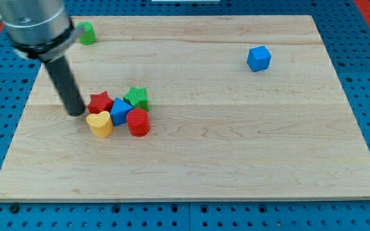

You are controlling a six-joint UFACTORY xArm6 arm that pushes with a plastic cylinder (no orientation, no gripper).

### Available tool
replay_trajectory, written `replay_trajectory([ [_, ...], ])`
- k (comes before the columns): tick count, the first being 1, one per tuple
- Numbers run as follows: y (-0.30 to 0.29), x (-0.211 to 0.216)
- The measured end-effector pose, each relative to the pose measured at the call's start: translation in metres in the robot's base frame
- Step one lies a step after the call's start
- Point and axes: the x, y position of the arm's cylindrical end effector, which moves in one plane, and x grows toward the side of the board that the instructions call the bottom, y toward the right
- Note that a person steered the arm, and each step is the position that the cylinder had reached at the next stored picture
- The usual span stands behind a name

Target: Move the yellow hexagon to the top of the red star

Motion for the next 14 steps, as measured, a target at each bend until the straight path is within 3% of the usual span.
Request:
replay_trajectory([
  [1,-0.066,-0.043],
  [2,-0.087,-0.053],
  [3,-0.033,-0.071],
  [5,-0.046,-0.094],
  [8,0.096,-0.095],
  [9,0.096,-0.142],
  [10,0.14,-0.169],
  [11,0.166,-0.161],
  [13,0.112,-0.095],
  [14,0.088,-0.096],
])
